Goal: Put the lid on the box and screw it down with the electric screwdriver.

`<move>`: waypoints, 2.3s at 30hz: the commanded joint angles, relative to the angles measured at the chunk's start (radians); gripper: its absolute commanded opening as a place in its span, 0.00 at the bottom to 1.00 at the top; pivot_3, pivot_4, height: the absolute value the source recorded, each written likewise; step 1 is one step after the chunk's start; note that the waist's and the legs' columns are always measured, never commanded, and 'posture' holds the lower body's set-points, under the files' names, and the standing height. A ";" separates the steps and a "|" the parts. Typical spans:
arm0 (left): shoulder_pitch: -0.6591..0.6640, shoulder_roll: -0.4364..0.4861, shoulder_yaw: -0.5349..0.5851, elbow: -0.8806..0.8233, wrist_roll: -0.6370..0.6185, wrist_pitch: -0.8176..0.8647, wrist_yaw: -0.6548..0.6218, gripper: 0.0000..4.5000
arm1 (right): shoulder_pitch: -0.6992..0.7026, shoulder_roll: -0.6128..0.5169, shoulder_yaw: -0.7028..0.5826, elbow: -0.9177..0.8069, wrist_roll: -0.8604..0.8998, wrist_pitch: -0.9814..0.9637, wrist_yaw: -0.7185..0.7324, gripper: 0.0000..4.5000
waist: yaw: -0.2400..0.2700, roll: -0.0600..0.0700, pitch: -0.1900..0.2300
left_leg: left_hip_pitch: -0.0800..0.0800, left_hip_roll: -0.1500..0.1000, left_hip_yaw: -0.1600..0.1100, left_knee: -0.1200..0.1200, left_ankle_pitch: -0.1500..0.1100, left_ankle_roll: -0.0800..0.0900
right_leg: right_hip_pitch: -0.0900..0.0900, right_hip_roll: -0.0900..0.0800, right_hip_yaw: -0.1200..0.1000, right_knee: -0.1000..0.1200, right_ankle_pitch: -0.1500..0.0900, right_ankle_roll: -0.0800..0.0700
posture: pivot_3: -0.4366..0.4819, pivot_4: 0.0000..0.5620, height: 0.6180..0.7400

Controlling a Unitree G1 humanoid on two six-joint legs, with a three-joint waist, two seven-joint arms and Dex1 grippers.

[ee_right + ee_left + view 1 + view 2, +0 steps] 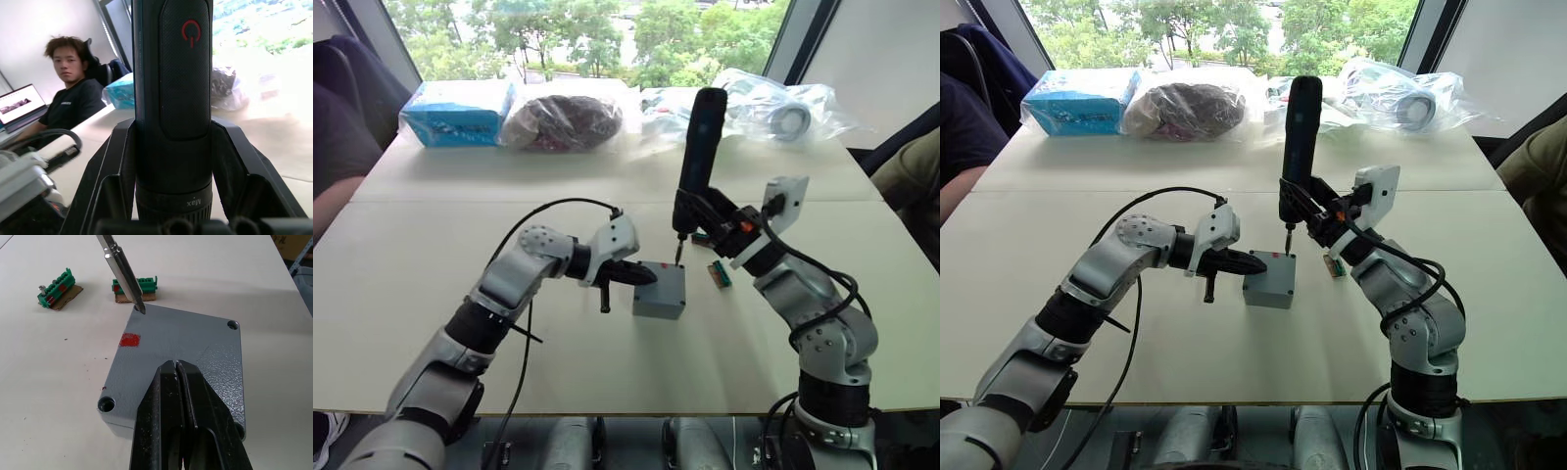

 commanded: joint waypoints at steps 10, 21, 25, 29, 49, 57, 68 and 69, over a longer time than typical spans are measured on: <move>0.012 0.019 0.007 -0.011 0.012 0.010 -0.010 0.00 | 0.019 0.001 0.032 -0.004 -0.040 -0.104 0.005 0.43 | 0.001 0.000 0.000 | 0.000 0.000 0.000 0.000 0.000 0.000 | 0.000 0.000 0.000 0.000 0.000 0.000 | 0.48 0.27 1.00; 0.022 0.025 0.004 -0.020 0.014 0.016 -0.011 0.00 | 0.167 -0.004 0.146 -0.023 -0.169 -0.220 0.016 0.43 | 0.002 -0.003 -0.002 | 0.004 0.000 0.000 0.000 0.000 0.001 | 0.005 0.000 0.000 -0.001 0.000 0.000 | 0.48 0.27 1.00; 0.029 0.028 -0.004 -0.020 0.017 0.014 -0.021 0.00 | 0.193 -0.003 0.178 -0.033 -0.211 -0.245 0.000 0.43 | 0.001 -0.005 -0.004 | 0.010 0.000 -0.001 -0.001 -0.003 0.005 | 0.011 0.000 0.000 -0.002 0.000 0.000 | 0.48 0.27 1.00; 0.030 0.023 -0.009 -0.020 0.018 0.015 -0.028 0.00 | 0.220 0.007 0.200 -0.025 -0.239 -0.263 -0.013 0.43 | 0.001 -0.006 -0.005 | 0.013 0.000 -0.001 0.000 -0.003 0.006 | 0.013 0.000 0.000 -0.002 -0.001 0.000 | 0.48 0.27 1.00; 0.048 0.013 -0.023 -0.017 0.043 -0.001 -0.030 0.00 | 0.309 0.039 0.234 0.028 -0.313 -0.354 -0.056 0.43 | 0.001 -0.013 -0.015 | 0.019 0.000 -0.002 -0.003 -0.004 0.007 | 0.019 -0.001 -0.001 -0.003 -0.002 -0.002 | 0.48 0.27 1.00; 0.046 0.010 -0.025 -0.015 0.046 -0.006 -0.033 0.00 | 0.313 0.040 0.236 0.028 -0.321 -0.364 -0.051 0.43 | 0.001 -0.014 -0.019 | 0.020 0.001 -0.002 -0.003 -0.004 0.007 | 0.020 -0.002 -0.001 -0.004 -0.003 -0.005 | 0.48 0.27 1.00; 0.045 0.000 -0.025 -0.016 0.045 0.000 -0.032 0.00 | 0.288 0.013 0.225 0.005 -0.325 -0.355 -0.035 0.43 | 0.001 -0.014 -0.021 | 0.020 0.001 -0.002 -0.004 -0.005 0.007 | 0.020 -0.005 0.000 -0.004 -0.004 -0.006 | 0.48 0.27 1.00; 0.046 0.000 -0.026 -0.014 0.046 -0.001 -0.032 0.00 | 0.271 0.004 0.222 -0.007 -0.322 -0.347 -0.032 0.43 | 0.001 -0.014 -0.021 | 0.020 0.001 -0.002 -0.004 -0.005 0.007 | 0.020 -0.005 0.000 -0.004 -0.004 -0.006 | 0.48 0.27 1.00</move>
